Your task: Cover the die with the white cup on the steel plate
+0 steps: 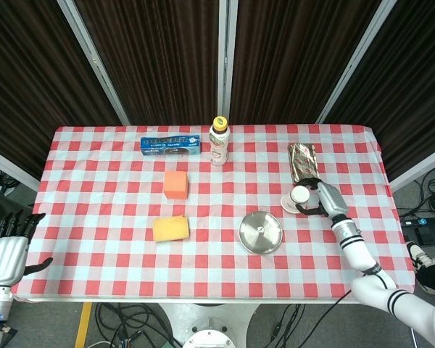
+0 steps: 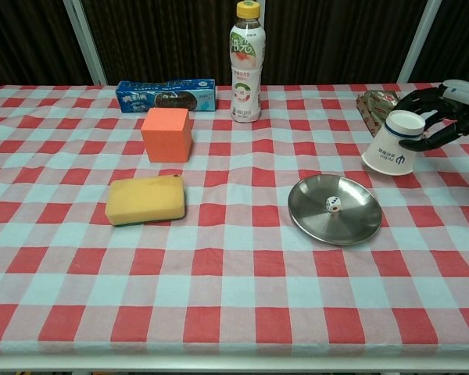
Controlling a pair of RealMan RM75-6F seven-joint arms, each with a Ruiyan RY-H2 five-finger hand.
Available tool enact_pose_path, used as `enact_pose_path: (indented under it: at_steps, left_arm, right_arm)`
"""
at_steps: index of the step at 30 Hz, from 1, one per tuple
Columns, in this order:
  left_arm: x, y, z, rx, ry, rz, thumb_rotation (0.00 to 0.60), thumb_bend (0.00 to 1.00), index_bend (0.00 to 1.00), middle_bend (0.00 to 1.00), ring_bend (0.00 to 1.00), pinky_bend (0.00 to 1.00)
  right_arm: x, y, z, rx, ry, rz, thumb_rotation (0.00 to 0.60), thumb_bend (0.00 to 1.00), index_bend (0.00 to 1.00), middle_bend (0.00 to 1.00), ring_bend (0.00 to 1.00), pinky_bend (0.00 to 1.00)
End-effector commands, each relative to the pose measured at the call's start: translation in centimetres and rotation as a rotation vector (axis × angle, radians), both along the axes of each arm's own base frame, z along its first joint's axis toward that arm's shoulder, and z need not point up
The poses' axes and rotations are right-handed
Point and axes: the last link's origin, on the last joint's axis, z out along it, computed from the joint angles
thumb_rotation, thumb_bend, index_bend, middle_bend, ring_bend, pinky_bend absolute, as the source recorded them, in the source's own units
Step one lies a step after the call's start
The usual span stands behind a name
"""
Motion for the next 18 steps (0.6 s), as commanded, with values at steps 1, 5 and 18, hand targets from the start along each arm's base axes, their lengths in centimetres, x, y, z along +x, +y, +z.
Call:
enact_pose_path:
  at_steps: [1,5,18]
  left_arm:
    - [0.0,0.1,0.0,-0.002,0.000,0.000,0.600,0.00,0.13,0.15,0.01,0.04]
    - [0.2,0.2,0.0,-0.002,0.002,-0.010,0.600,0.00,0.13,0.15,0.01,0.04]
    - [-0.1,-0.3,0.0,0.001,-0.004,0.003,0.600,0.00,0.13,0.15,0.01,0.04]
  right_arm:
    - [2.0,1.2,0.6,0.019,-0.074,0.092,0.600,0.30,0.54,0.42,0.21,0.27]
    - [4.6,2.9,0.0,0.091,-0.091,0.207,0.600,0.30,0.54,0.43,0.21,0.27]
    - [5.6,4.5,-4.7,0.223,0.027,0.283,0.600,0.30,0.55,0.40,0.21,0.27]
